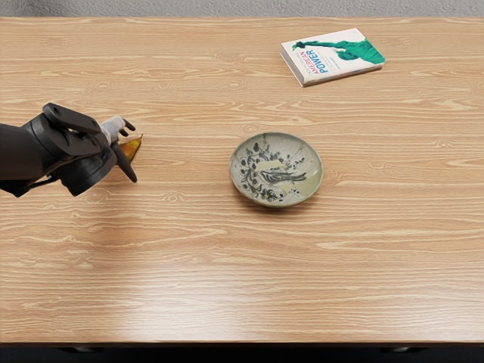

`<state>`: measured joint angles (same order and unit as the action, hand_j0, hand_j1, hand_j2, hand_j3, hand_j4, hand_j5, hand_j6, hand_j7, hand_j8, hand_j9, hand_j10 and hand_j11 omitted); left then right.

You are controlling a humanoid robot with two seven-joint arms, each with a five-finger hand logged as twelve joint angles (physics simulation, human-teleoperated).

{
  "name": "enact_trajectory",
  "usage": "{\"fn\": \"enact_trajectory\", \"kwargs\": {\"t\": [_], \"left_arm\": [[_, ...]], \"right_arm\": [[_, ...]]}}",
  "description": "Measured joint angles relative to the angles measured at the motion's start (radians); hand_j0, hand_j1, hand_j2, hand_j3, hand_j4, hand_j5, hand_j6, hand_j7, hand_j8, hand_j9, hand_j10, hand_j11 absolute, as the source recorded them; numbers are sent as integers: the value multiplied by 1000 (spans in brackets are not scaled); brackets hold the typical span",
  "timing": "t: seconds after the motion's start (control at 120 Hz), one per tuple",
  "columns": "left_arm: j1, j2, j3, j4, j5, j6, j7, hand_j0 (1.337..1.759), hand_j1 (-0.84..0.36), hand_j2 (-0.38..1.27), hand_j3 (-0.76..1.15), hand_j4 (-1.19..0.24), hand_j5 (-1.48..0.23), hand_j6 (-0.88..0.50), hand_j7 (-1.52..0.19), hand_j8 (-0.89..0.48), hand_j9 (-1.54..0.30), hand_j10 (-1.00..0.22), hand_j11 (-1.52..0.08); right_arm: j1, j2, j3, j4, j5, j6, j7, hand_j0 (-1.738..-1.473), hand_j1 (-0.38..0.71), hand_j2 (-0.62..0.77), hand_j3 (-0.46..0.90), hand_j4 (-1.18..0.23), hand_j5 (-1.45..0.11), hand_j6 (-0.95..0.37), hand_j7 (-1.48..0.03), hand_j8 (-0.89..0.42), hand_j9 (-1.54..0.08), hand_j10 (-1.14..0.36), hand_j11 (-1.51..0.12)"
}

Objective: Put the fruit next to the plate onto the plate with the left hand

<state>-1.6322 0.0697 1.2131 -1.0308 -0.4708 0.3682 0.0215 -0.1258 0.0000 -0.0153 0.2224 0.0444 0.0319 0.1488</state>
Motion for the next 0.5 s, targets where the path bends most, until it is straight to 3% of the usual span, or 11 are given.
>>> {"fn": "enact_trajectory", "kwargs": {"t": [0.5], "left_arm": [[2, 30, 8, 2, -33, 5, 0, 1658, 58, 49, 0, -243, -316, -244, -316, -243, -316, -243, -316]], "right_arm": [[0, 0, 0, 0, 0, 0, 0, -1658, -339, -2, 0, -8, -10, -8, -10, -8, -10, -8, -10]]}}
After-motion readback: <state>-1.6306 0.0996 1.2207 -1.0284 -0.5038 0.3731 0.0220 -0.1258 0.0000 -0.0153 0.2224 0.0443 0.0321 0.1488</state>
